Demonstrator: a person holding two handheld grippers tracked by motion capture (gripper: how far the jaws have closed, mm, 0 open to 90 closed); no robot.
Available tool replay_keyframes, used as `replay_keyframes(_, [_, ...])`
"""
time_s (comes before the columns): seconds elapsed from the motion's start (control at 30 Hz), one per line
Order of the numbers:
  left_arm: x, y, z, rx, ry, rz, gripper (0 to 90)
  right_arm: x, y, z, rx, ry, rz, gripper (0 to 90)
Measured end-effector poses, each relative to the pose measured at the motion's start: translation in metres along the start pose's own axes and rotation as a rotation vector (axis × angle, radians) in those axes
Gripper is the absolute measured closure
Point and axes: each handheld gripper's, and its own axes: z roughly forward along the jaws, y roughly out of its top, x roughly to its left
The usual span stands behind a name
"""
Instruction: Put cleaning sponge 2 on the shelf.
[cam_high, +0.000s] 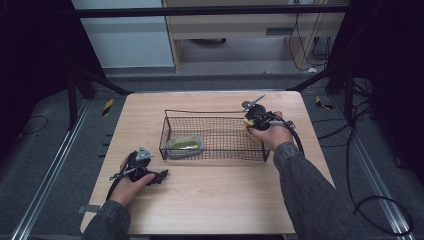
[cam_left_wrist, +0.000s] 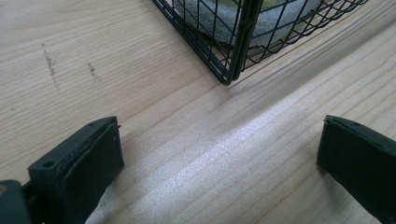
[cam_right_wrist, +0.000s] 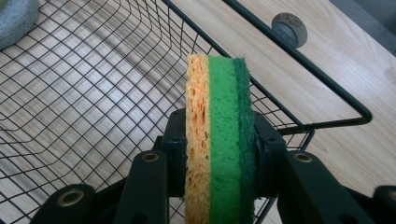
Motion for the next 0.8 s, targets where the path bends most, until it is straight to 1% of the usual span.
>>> replay_keyframes(0.17, [0.0, 0.0, 0.0, 0.0, 0.0, 0.0, 0.0, 0.001, 0.0, 0.006, 0.009, -0.002, -0.006, 64.8])
replay_keyframes(0.27, [0.0, 0.0, 0.0, 0.0, -0.001, 0.001, 0.0, 0.002, 0.0, 0.01, 0.024, -0.007, -0.012, 64.9])
replay_keyframes(0.37, [0.0, 0.0, 0.0, 0.0, -0.001, 0.001, 0.0, 0.001, 0.0, 0.01, 0.028, -0.009, -0.015, 64.9])
replay_keyframes(0.53, [0.0, 0.0, 0.0, 0.0, -0.001, 0.001, 0.0, -0.001, -0.002, 0.012, 0.035, -0.01, -0.01, 64.7])
replay_keyframes(0.67, [0.0, 0.0, 0.0, -0.001, -0.001, 0.0, 0.0, -0.001, -0.003, 0.016, 0.037, -0.007, 0.006, 64.5])
replay_keyframes(0.8, [0.0, 0.0, 0.0, 0.001, -0.001, 0.002, 0.0, 0.0, -0.003, 0.016, 0.033, -0.004, 0.001, 63.7])
